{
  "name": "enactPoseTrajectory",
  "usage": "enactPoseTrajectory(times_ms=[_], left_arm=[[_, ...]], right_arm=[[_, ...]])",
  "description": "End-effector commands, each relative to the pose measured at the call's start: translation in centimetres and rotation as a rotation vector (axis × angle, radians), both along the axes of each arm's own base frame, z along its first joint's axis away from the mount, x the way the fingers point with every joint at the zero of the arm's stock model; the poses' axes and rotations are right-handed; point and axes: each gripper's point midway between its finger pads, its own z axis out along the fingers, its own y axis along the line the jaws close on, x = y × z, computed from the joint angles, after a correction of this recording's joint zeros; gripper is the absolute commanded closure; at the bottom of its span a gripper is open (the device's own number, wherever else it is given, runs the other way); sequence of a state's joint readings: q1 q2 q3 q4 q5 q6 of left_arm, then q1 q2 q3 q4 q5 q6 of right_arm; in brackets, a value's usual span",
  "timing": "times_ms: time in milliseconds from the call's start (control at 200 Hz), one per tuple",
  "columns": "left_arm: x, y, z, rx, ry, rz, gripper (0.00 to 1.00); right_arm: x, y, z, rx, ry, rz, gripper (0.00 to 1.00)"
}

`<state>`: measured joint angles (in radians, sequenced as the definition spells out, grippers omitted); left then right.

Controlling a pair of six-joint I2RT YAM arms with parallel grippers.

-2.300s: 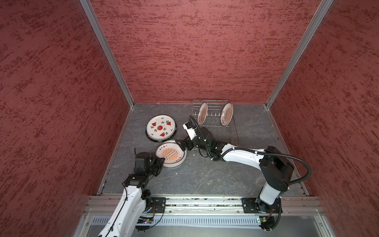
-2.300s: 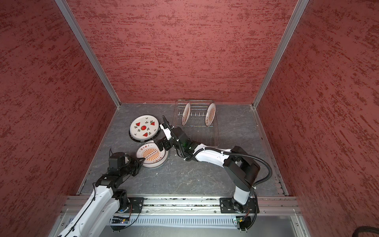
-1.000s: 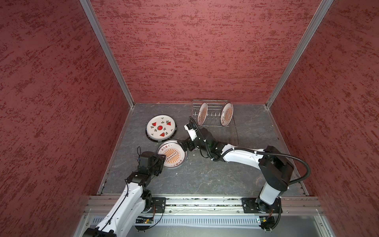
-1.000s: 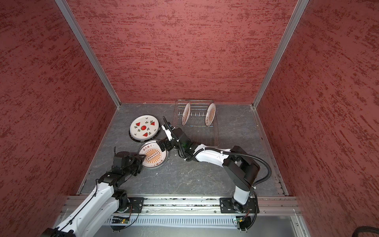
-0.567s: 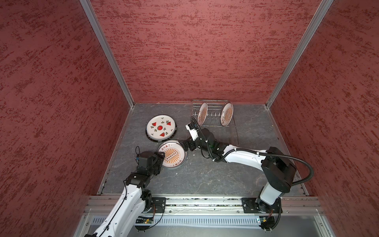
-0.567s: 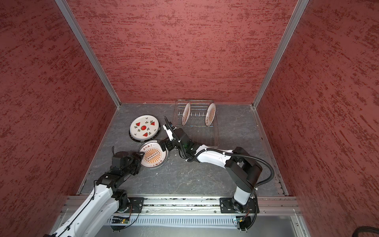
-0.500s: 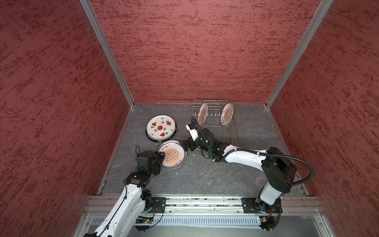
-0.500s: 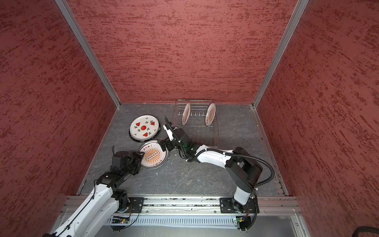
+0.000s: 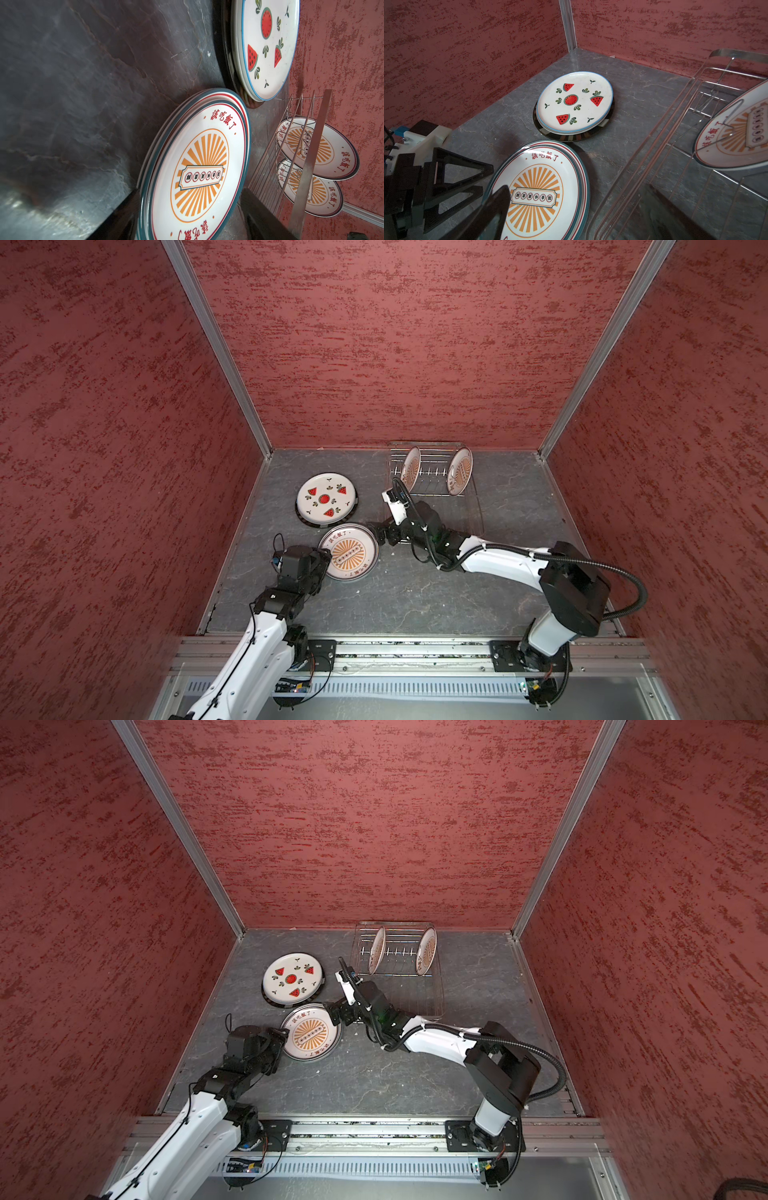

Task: Unload the plates from the dish rack
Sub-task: Place the plate among the plates, then pick up the plate from the dish rack.

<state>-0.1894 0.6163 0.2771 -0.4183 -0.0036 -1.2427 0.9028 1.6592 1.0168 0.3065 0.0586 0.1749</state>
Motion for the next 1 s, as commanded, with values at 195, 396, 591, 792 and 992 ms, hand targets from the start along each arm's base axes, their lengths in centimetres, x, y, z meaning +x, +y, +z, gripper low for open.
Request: enactPoseTrajectory(times_ms=[195,396,591,792,992], left_arm=[[1.6,0.2,4.8,0.069,-0.156,-0.029,0.03],[3.0,-1.6,10.5,0.122,-0.380,-0.113,0.00],[4.3,-6.7,16.4,0.118,-0.637,-0.321,0.01],[5.1,-12.4,20.3,0.138,-0.834,-0.568,0.01],[6.1,-16.6,21.3,0.114,-0.916,-0.752,0.01]], right_arm=[[1.8,-5.1,4.5,0.153,-0.081,-0.214,0.01],[2.8,-10.2,6.6,0.258,-0.081,-0.360,0.01],[4.9,-12.1,6.8,0.272,-0.019,-0.387,0.01],[8.7,-15.1,7.8,0.298,0.033,-0.446,0.01],[12.9,-17.9,7.8,0.265,0.079,-0.544,0.01]])
